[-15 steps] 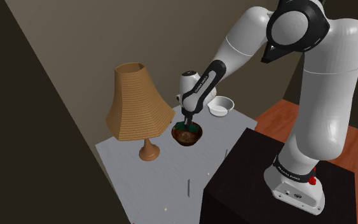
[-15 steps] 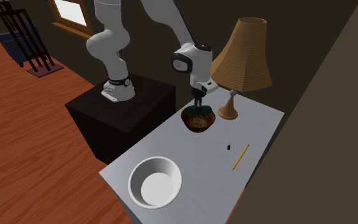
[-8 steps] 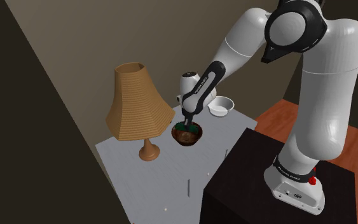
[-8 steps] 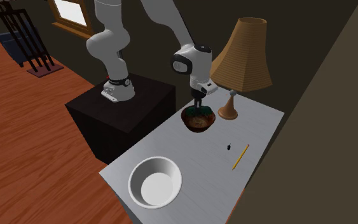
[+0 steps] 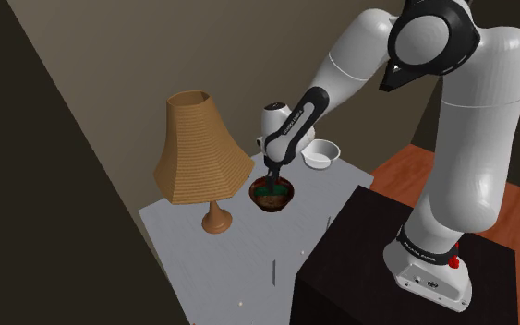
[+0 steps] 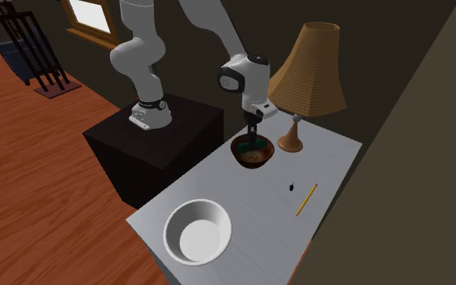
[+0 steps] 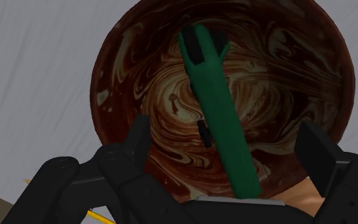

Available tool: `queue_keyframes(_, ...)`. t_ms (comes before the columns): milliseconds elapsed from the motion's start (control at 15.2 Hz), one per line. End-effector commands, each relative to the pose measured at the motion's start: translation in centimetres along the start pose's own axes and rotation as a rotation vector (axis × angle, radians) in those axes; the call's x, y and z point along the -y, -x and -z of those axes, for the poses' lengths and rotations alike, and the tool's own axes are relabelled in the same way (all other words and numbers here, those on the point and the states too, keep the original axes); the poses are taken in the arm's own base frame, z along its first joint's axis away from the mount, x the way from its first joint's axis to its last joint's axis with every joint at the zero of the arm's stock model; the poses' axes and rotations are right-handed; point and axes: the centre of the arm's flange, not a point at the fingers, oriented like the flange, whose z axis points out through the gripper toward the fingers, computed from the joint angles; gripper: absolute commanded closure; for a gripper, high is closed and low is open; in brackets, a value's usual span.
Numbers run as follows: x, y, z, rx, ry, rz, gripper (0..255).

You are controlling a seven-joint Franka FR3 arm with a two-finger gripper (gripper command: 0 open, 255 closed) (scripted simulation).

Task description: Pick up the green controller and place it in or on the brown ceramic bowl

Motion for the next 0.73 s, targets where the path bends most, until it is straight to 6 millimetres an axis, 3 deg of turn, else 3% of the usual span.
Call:
queue_keyframes(0, -0.1, 0.0, 2.0, 0.000, 0.000, 0.000, 0)
queue_keyframes(132, -0.1, 0.0, 4.4, 0.000, 0.000, 0.000, 0)
queue_keyframes(660, -0.1, 0.0, 4.4, 0.000, 0.000, 0.000, 0)
